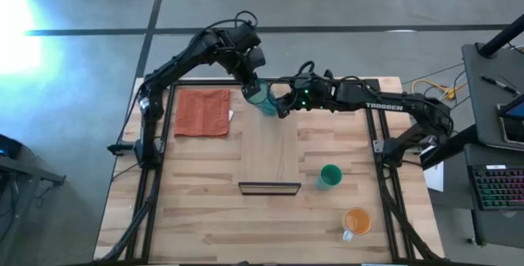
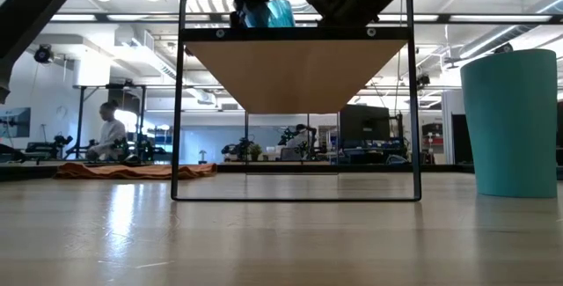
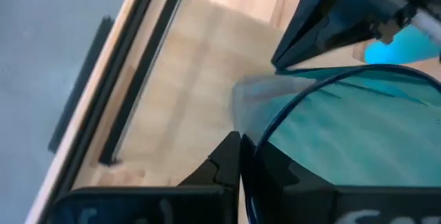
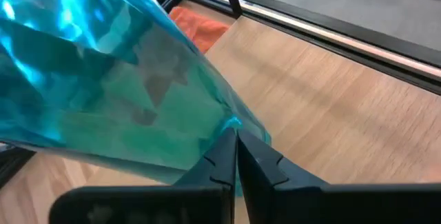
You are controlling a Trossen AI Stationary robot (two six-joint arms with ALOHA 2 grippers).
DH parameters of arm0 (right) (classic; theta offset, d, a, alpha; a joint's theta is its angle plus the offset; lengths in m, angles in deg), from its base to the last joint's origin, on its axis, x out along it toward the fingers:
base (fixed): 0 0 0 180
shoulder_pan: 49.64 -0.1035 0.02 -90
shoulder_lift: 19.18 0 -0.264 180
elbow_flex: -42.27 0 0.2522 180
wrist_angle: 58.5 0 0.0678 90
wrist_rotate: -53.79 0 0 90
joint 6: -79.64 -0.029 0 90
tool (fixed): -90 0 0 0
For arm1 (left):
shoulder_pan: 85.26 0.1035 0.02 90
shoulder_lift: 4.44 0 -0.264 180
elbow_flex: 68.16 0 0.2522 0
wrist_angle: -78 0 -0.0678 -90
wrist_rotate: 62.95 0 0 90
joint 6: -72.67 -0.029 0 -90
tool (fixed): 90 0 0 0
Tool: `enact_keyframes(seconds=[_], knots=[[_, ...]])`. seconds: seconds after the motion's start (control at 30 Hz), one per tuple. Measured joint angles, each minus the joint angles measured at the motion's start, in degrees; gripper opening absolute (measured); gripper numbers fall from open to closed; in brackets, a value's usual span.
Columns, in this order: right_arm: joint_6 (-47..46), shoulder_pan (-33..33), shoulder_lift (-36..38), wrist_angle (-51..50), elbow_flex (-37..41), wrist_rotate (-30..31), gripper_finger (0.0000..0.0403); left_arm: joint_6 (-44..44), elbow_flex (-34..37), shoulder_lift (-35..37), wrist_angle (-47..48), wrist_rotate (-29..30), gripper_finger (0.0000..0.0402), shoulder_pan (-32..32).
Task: Stack small to large cups/mugs on shelf
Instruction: Put the blue cup on the shelf
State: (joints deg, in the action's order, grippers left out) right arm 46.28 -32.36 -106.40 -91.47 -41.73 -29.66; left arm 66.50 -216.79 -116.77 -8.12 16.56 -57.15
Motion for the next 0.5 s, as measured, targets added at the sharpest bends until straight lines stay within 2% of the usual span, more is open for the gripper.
enact_keyframes(seconds=[0.2, 0.4, 0.5], knots=[[-0.1, 0.0, 0.0, -1.2, 0.3, -0.1, 0.0008, -0.1, 0.0, 0.6, -6.2, 0.1, 0.0059, -0.1], [-0.2, 0.0, 0.0, -1.4, 0.6, -0.1, 0.0009, 2.8, 0.1, 0.3, -5.4, 0.3, 0.0130, -0.1], [-0.2, 0.0, 0.0, -1.6, 0.7, -0.1, 0.0009, 2.8, 0.2, 0.0, -5.6, 0.5, 0.0154, -0.1]])
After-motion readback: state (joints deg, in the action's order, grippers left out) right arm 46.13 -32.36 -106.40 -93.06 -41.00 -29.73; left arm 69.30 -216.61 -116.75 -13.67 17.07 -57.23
